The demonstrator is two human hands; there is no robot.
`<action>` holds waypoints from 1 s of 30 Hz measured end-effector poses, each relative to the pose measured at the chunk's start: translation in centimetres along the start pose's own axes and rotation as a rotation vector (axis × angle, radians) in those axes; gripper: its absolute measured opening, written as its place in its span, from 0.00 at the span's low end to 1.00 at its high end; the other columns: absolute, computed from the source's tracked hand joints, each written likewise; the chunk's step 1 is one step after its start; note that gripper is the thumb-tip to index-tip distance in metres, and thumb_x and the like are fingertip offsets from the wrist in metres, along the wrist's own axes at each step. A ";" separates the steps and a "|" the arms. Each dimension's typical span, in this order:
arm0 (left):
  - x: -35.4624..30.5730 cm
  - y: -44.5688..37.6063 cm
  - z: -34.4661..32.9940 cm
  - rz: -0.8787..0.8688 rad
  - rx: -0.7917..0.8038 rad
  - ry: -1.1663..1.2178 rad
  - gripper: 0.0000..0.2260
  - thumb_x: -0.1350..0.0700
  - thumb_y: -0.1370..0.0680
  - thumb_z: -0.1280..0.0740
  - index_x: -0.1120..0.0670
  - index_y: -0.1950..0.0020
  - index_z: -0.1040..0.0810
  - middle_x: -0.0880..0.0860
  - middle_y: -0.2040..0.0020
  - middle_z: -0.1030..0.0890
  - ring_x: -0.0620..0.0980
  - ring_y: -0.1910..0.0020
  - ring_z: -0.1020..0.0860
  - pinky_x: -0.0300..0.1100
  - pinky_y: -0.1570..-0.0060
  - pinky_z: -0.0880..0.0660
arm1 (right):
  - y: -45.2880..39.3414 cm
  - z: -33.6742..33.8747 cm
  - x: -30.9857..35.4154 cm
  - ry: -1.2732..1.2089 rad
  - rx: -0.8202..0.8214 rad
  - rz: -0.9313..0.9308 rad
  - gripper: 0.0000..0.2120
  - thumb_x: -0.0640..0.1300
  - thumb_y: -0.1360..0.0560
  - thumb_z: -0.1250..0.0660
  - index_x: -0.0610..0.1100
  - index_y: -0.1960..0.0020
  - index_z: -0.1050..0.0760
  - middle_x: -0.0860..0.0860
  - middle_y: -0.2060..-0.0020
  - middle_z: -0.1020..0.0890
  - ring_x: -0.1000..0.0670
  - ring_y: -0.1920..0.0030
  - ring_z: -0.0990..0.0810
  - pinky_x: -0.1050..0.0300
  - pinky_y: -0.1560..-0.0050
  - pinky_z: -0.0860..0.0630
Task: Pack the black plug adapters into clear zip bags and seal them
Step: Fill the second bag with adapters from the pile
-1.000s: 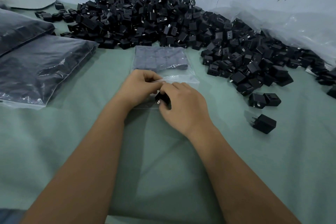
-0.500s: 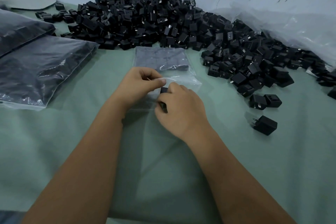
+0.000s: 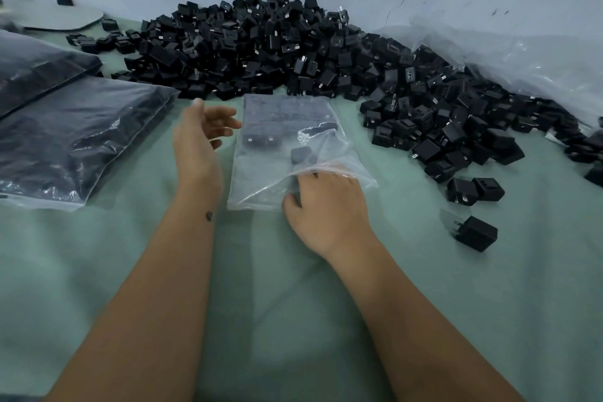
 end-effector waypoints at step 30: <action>1.8 -0.7 -0.7 0.067 0.087 -0.158 0.11 0.58 0.23 0.38 0.53 0.62 0.18 0.46 0.68 0.18 0.38 0.69 0.24 0.27 0.68 0.29 | 0.1 -0.4 0.5 -0.091 -0.025 0.096 0.15 0.50 0.21 0.46 0.47 0.54 0.23 0.50 0.55 0.20 0.46 0.54 0.24 0.54 0.53 0.30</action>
Point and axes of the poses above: each hand's wrist, its own y-axis away from the middle knuckle, its own z-axis out of the back of the hand, x = y × z, the point moved 3 cm from there along -y, towards the middle knuckle
